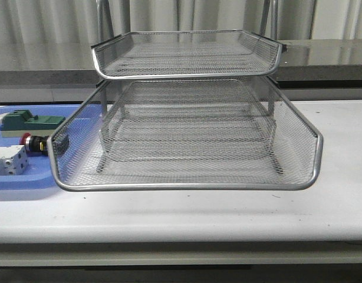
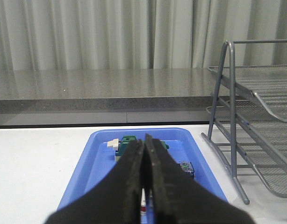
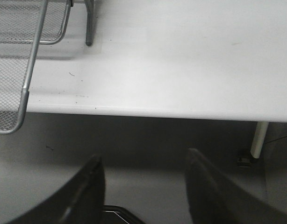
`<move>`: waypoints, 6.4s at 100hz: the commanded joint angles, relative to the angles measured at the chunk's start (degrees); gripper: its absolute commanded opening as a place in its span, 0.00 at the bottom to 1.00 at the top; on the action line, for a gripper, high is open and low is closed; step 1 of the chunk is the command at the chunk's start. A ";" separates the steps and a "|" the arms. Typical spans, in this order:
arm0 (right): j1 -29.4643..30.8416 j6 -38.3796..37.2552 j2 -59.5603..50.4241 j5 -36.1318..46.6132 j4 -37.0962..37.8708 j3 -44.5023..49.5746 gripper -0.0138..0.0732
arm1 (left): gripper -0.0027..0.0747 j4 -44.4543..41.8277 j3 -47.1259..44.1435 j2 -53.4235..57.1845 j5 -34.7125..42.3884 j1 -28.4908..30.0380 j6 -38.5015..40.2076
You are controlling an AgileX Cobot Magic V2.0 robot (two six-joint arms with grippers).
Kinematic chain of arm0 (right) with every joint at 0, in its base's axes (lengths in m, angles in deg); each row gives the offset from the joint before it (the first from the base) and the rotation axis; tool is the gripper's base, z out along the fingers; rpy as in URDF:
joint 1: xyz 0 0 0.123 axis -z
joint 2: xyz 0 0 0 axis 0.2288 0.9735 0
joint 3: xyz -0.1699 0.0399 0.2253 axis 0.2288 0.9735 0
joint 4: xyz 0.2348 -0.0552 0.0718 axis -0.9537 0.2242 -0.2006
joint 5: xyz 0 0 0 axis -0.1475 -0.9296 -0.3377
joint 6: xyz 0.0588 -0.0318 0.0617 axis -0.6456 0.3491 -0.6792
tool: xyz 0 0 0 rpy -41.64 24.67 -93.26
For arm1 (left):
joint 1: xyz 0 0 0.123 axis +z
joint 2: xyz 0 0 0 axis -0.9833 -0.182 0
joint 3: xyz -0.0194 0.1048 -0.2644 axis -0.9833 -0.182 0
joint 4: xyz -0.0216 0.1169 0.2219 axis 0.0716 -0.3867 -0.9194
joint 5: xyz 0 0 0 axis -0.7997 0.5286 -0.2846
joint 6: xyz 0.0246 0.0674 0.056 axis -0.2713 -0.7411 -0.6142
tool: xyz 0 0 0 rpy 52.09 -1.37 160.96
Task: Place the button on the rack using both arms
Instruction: 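Release the tray and withdraw the right gripper, then lower the left gripper onto the red push button and grasp it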
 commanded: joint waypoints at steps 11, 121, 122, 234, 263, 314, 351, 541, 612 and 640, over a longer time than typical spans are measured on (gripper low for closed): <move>0.00 -0.26 -0.09 2.74 0.49 -1.92 0.22 | 0.01 0.31 -2.01 1.87 4.48 0.12 0.48; 0.00 -0.26 -0.09 2.61 0.49 -1.92 0.08 | 0.01 0.31 -2.01 1.87 4.48 0.12 0.48; 0.00 -0.26 -0.09 2.61 0.49 -1.92 0.08 | 0.01 0.31 -2.01 1.87 4.48 0.12 0.48; 0.00 -0.26 -0.09 2.61 0.49 -1.92 0.08 | 0.01 1.46 29.30 -26.53 -14.54 0.12 0.48; 0.00 -0.26 -0.09 2.61 0.49 -1.92 0.08 | 0.01 -1.13 46.52 -49.68 -19.74 0.12 -0.32; 0.00 -0.26 -0.09 2.61 0.49 -1.92 0.08 | 0.01 -1.13 76.22 -85.22 -39.00 0.12 -2.46; 0.00 -0.26 -0.09 2.61 0.49 -1.92 0.08 | 0.37 -0.69 80.40 -90.27 -42.67 0.12 -11.01; 0.00 -0.26 -0.09 2.55 0.49 -1.92 0.08 | 0.75 10.96 108.45 -122.54 -62.89 -4.48 -59.93; 0.00 -0.26 -0.09 2.53 0.49 -1.92 0.08 | 0.75 8.81 108.45 -127.96 -60.02 -4.49 -59.93; 0.00 -0.26 -0.09 2.53 0.49 -1.92 0.08 | 0.69 8.78 108.45 -128.38 -60.50 -4.49 -59.93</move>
